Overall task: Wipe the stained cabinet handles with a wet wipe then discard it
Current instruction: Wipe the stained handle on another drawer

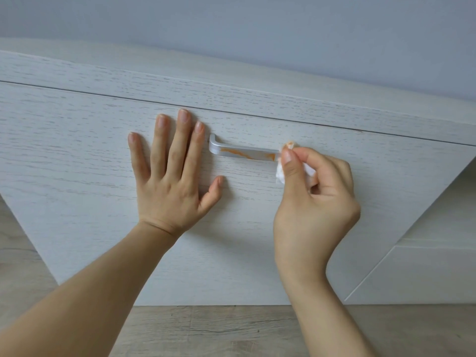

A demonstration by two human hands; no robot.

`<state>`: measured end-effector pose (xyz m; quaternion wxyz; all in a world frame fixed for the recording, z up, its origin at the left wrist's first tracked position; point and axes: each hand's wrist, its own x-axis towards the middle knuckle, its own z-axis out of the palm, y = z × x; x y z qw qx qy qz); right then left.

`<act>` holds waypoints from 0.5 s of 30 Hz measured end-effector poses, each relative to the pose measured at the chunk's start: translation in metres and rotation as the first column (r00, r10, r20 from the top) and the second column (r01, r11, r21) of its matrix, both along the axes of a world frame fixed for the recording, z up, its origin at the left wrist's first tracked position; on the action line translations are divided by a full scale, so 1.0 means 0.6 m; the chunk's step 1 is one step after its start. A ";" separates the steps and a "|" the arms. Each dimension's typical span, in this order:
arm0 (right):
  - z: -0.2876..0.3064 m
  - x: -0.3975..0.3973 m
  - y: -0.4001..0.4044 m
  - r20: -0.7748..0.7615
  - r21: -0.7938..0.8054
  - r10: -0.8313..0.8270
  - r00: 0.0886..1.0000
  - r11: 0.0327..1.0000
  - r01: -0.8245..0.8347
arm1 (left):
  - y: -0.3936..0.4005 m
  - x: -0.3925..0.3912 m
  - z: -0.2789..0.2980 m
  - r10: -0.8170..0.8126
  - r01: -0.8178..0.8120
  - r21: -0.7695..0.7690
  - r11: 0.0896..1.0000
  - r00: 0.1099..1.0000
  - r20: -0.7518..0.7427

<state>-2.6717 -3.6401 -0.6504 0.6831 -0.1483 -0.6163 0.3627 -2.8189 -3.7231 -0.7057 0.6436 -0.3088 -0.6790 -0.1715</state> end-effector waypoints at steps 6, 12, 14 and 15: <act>0.000 0.020 0.022 -0.041 -0.102 0.040 0.998 0.994 -0.044 | -0.001 0.001 -0.001 -0.002 0.002 -0.010 1.000 1.000 0.003; 0.004 0.018 0.031 0.017 -0.238 0.242 0.970 0.943 -0.232 | 0.001 0.001 0.000 0.004 -0.004 -0.004 1.000 1.000 -0.001; 0.004 0.019 0.025 0.020 -0.241 0.215 0.976 0.949 -0.204 | 0.001 0.000 -0.001 0.009 -0.009 0.002 1.000 1.000 0.003; 0.007 0.018 0.026 0.013 -0.251 0.210 0.978 0.947 -0.200 | 0.001 0.000 -0.001 0.012 -0.012 0.005 1.000 1.000 0.003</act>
